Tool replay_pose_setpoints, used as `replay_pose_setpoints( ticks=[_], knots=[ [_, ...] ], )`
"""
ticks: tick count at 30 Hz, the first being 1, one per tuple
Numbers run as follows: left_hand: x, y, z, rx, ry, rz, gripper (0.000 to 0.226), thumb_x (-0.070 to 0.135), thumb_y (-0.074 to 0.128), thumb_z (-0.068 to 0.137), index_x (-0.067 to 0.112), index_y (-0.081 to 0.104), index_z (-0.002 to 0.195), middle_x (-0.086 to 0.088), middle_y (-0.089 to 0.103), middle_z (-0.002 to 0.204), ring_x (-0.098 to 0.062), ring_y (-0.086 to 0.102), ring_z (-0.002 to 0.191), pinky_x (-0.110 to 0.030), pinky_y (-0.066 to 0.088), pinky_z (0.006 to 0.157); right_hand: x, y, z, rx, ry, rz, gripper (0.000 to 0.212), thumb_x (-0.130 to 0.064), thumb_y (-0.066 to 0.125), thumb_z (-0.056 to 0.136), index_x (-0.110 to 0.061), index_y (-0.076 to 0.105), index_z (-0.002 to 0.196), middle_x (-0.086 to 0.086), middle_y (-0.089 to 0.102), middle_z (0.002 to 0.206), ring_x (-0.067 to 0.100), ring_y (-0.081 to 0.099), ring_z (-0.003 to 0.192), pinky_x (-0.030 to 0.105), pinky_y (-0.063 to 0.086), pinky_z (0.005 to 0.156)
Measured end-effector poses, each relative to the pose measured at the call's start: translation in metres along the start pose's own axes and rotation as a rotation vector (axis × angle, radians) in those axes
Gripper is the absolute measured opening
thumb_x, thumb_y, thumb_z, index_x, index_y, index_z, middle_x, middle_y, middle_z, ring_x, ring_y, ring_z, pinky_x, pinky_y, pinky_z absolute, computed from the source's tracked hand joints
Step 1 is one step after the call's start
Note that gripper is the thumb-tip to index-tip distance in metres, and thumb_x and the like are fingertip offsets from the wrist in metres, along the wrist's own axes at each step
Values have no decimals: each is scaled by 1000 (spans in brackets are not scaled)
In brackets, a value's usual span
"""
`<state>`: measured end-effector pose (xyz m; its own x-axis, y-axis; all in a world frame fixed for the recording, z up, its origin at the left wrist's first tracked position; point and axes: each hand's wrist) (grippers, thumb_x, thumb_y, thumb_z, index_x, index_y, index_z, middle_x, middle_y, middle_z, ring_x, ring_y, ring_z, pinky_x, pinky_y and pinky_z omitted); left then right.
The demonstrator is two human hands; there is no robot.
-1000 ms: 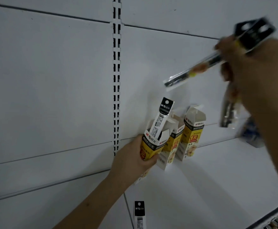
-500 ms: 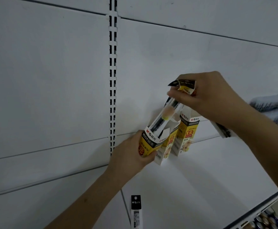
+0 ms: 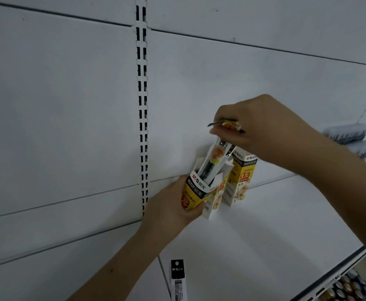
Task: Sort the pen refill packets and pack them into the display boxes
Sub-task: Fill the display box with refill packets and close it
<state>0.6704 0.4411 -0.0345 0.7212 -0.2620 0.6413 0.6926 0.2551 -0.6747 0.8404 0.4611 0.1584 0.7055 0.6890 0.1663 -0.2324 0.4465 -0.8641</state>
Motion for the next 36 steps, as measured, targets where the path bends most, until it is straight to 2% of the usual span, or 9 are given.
replay_pose_setpoints(
  ticks=[7,11,13,19,21,25,28,32,36],
  knots=[
    [0,-2,0,5,3,-30,51,58,70,78,45,46,121,20,65,109,3,60,92,-15,49,74,-7,42,-7,-199,108,-73,37,-58,43,94,-24,58,98,-10,52,70,14,58,70,28,44,58],
    [0,-3,1,23,-11,-25,50,59,69,79,45,46,120,21,65,109,3,61,91,-14,48,73,6,26,-8,-89,337,147,54,-79,46,72,-29,49,93,-12,59,78,4,56,69,25,43,56],
    [-2,-3,1,21,-28,-23,50,59,68,79,46,46,121,22,65,109,4,60,90,-11,47,72,9,15,-7,-99,416,159,55,-75,52,73,-23,60,91,-6,63,77,6,56,66,22,39,53],
    [1,1,-1,37,-48,34,50,58,67,80,42,45,122,19,64,108,3,59,89,-6,40,67,-1,21,-11,-112,534,430,18,-40,71,84,-23,66,79,-7,67,53,-3,59,43,9,40,40],
    [2,3,-2,53,-57,41,49,57,66,80,41,45,122,19,64,107,3,57,87,-7,39,67,-6,24,-10,-118,542,404,20,-38,72,85,-19,67,82,-7,67,53,-3,57,40,8,39,39],
    [4,6,-4,72,-83,50,50,56,67,79,40,45,122,18,63,103,-1,60,89,-17,46,72,-22,43,-11,-242,477,290,23,-39,66,89,-16,70,89,-1,71,64,8,65,54,24,54,59],
    [5,8,-4,70,-93,57,50,57,66,80,40,45,121,17,61,99,-2,60,86,-20,49,73,-29,49,-10,-246,448,230,27,-39,65,90,-12,69,93,1,71,75,9,60,54,21,49,54],
    [6,7,-5,83,-99,67,50,58,65,80,39,45,122,17,61,98,-1,58,85,-18,44,70,-24,45,-5,-232,551,488,29,-40,75,81,-11,70,86,-6,67,60,1,57,36,14,45,37],
    [6,6,-5,98,-123,69,50,58,65,81,38,45,122,17,61,101,-1,55,85,-17,39,66,-21,47,4,-253,491,428,24,-33,75,83,-12,70,93,-3,72,75,3,58,39,20,52,44]
  ],
)
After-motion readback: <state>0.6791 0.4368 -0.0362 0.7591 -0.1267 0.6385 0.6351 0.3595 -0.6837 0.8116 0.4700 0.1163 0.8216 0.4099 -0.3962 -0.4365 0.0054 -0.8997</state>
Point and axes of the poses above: each hand's wrist, its own z-axis towards the middle knuckle, its own y-axis out of the palm, x = y × z
